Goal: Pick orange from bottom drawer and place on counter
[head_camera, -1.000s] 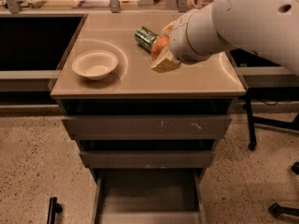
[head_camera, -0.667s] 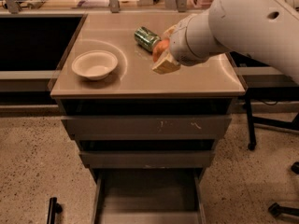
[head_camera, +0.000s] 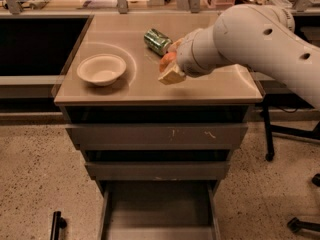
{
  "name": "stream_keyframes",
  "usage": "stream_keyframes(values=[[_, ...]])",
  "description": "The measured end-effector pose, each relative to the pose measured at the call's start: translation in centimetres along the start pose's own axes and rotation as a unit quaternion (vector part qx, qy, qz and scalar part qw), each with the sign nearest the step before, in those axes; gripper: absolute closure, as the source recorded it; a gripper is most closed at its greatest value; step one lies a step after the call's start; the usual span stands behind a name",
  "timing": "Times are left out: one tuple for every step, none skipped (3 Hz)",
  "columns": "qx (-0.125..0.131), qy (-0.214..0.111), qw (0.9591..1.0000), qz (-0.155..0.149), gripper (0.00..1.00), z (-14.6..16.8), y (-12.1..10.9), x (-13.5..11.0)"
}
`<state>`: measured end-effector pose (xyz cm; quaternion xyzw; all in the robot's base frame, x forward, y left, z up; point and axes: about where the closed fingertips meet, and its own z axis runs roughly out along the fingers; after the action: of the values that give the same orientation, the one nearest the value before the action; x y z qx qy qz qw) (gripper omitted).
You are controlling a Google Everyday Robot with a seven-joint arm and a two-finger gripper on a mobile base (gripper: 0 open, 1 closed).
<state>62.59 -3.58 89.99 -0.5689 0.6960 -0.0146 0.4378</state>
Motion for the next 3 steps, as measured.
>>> stream_keyframes(values=[[-0.010, 0.000, 0.9999, 0.012, 1.00, 1.6, -0.2, 0.8], [-0.021, 0.005, 0.9996, 0.018, 1.00, 3.1, -0.6, 1.5], [-0.032, 0.010, 0.9991, 0.026, 1.00, 4.3, -0.5, 2.1]])
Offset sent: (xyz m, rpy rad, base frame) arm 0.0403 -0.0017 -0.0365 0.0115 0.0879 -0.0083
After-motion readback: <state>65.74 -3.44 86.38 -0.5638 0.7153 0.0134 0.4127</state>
